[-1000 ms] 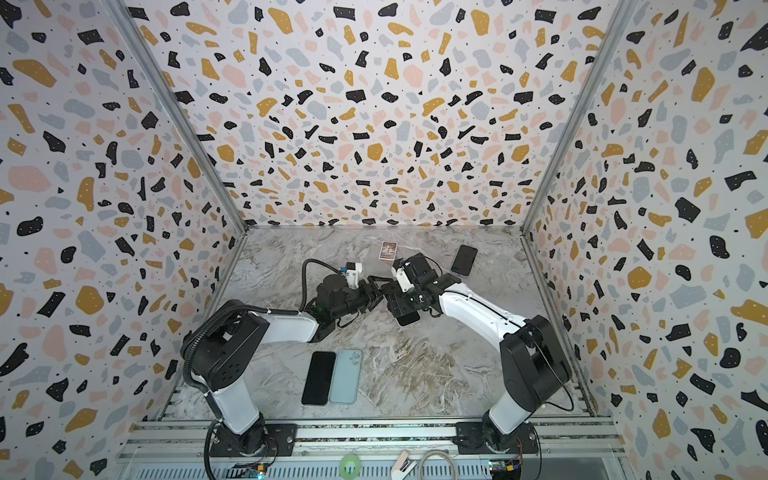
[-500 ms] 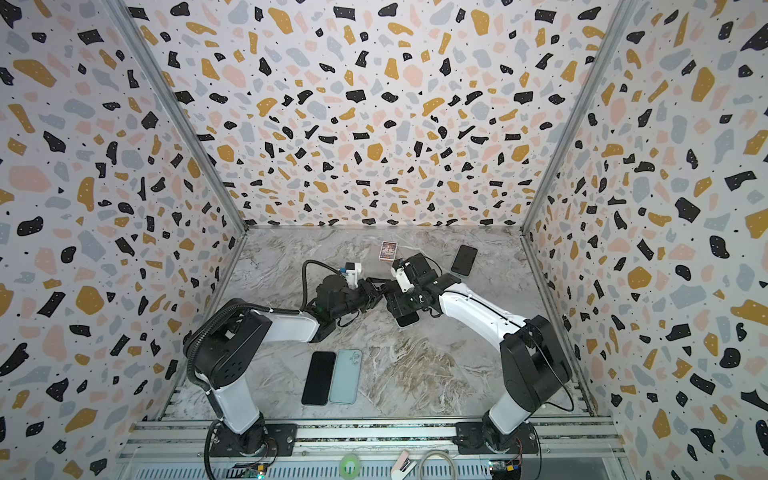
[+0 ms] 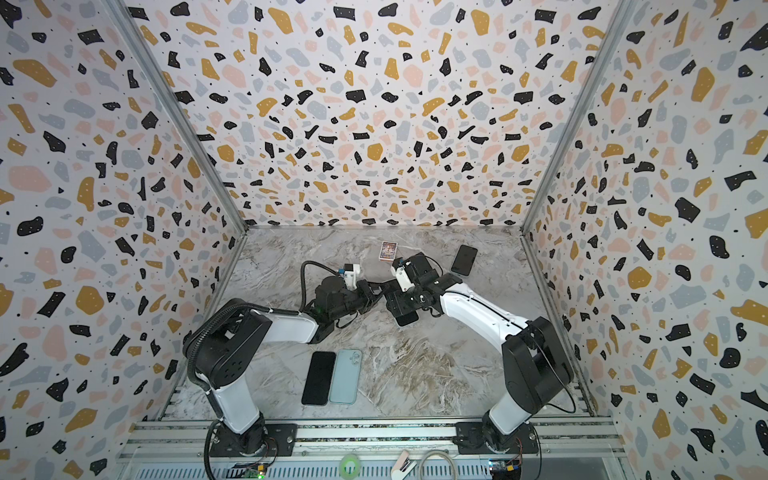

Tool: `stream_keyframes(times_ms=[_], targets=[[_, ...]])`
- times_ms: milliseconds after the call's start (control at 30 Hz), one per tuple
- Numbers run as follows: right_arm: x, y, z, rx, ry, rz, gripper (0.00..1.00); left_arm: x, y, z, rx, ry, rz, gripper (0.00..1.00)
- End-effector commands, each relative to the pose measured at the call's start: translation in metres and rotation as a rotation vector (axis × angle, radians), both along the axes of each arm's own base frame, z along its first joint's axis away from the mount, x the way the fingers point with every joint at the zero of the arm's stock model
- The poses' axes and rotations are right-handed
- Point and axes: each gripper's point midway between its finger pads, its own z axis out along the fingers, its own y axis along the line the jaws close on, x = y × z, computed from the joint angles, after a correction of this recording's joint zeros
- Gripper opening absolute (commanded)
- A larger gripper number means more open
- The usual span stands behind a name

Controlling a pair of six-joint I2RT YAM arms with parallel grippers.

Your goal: Take the phone out of the phone case

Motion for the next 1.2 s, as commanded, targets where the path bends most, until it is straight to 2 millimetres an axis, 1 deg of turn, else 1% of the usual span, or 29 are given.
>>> stream_keyframes(times_ms=[0,67,100,133,200,233,333,367,467,533,567,600,700,767,867,967,1067,1167], targets=[[0.003,0.004,0.031,0.050,-0.071,0.003,0.22,-0.006,-0.004,0.030,-0.061,-0.082,-0.037,0.08],[0.003,0.004,0.033,0.057,-0.081,-0.001,0.24,-0.006,-0.004,0.033,-0.063,-0.089,-0.037,0.05],[0.003,0.003,0.036,0.064,-0.089,-0.004,0.28,-0.007,-0.004,0.035,-0.067,-0.090,-0.037,0.05],[0.002,0.003,0.038,0.071,-0.094,-0.009,0.33,-0.007,-0.003,0.039,-0.075,-0.097,-0.036,0.04],[-0.002,0.005,0.048,0.111,-0.106,-0.003,0.50,-0.008,-0.001,0.049,-0.086,-0.118,-0.032,0.02],[-0.004,0.007,0.058,0.148,-0.125,-0.003,0.57,-0.009,0.000,0.055,-0.092,-0.131,-0.029,0.02],[-0.009,0.004,0.090,0.262,-0.197,-0.042,0.72,-0.011,0.007,0.080,-0.122,-0.181,-0.012,0.00],[-0.014,0.003,0.103,0.316,-0.220,-0.047,0.78,-0.011,0.011,0.091,-0.136,-0.204,-0.001,0.00],[-0.029,-0.004,0.142,0.457,-0.290,-0.072,0.85,-0.010,0.028,0.120,-0.134,-0.279,0.054,0.00],[-0.038,-0.012,0.161,0.526,-0.327,-0.095,0.88,-0.011,0.039,0.138,-0.117,-0.329,0.092,0.00],[-0.045,-0.015,0.171,0.569,-0.341,-0.099,0.89,-0.012,0.045,0.146,-0.106,-0.352,0.113,0.00],[-0.052,-0.018,0.182,0.612,-0.353,-0.099,0.89,-0.015,0.052,0.160,-0.113,-0.387,0.134,0.00],[-0.073,-0.023,0.204,0.731,-0.363,-0.081,0.89,-0.022,0.067,0.189,-0.135,-0.459,0.182,0.00],[-0.088,-0.023,0.216,0.843,-0.362,-0.049,0.89,-0.028,0.077,0.211,-0.153,-0.515,0.212,0.00],[-0.107,-0.013,0.223,0.975,-0.320,0.044,0.88,-0.041,0.092,0.241,-0.201,-0.593,0.260,0.00],[-0.125,-0.008,0.233,1.080,-0.333,0.115,0.86,-0.053,0.109,0.263,-0.237,-0.646,0.312,0.00],[-0.140,0.001,0.236,1.136,-0.343,0.178,0.84,-0.063,0.125,0.277,-0.268,-0.665,0.364,0.00],[-0.148,0.014,0.234,1.158,-0.343,0.226,0.81,-0.071,0.133,0.288,-0.317,-0.655,0.378,0.00]])
